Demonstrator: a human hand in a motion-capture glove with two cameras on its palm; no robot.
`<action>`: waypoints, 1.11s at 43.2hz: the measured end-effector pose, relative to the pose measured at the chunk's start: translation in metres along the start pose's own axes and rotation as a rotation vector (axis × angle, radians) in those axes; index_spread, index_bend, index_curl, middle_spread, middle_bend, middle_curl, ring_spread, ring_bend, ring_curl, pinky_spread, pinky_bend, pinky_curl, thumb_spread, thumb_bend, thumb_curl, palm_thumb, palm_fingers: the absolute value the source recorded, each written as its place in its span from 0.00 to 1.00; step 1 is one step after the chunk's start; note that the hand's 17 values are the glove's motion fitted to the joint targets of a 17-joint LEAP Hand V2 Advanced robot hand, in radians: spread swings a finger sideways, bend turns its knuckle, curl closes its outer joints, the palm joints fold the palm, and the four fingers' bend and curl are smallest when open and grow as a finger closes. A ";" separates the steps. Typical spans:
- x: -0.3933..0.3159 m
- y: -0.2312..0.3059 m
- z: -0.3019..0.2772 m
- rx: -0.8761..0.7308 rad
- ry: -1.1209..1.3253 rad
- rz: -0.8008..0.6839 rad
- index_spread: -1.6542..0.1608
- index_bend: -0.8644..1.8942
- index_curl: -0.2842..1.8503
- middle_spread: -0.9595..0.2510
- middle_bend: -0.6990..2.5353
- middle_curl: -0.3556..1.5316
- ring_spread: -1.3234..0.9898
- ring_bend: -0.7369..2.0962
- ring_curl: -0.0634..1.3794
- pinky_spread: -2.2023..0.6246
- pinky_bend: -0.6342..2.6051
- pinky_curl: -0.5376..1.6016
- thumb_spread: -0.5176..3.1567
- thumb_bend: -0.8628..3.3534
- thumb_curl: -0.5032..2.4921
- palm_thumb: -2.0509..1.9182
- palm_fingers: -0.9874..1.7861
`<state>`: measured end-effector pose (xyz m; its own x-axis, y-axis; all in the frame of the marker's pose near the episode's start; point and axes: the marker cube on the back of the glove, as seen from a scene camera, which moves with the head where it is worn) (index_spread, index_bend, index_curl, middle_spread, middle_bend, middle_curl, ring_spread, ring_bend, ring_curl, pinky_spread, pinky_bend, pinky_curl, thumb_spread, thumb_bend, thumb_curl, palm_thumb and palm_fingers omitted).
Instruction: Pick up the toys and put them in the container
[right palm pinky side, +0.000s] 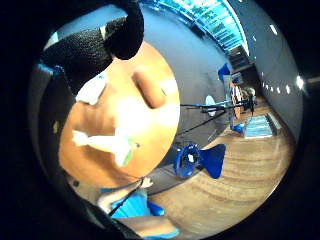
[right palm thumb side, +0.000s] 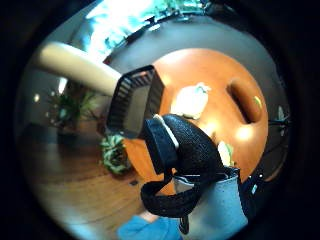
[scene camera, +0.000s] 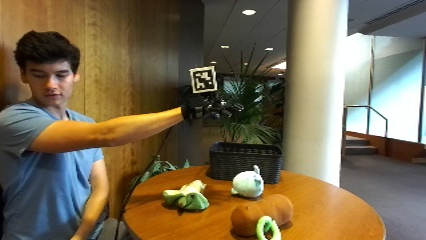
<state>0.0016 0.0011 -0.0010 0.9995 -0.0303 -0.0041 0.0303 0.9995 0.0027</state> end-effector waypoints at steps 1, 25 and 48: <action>0.003 0.000 0.001 0.001 0.028 0.005 0.84 0.34 0.14 0.79 0.25 0.19 0.57 0.33 0.05 0.78 0.41 0.32 0.26 0.20 0.17 0.51 0.44; 0.001 0.005 -0.002 -0.001 0.008 -0.028 0.76 0.37 0.20 0.79 0.27 0.27 0.57 0.37 0.12 0.78 0.50 0.40 0.45 0.20 0.20 0.51 0.38; 0.043 0.045 0.050 -0.132 0.166 0.107 0.75 0.36 0.22 0.79 0.27 0.33 0.58 0.38 0.16 0.79 0.53 0.41 0.45 0.20 0.22 0.51 0.33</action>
<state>0.0461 0.0444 0.0491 0.9823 0.0653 -0.1756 -0.0871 0.9891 -0.1191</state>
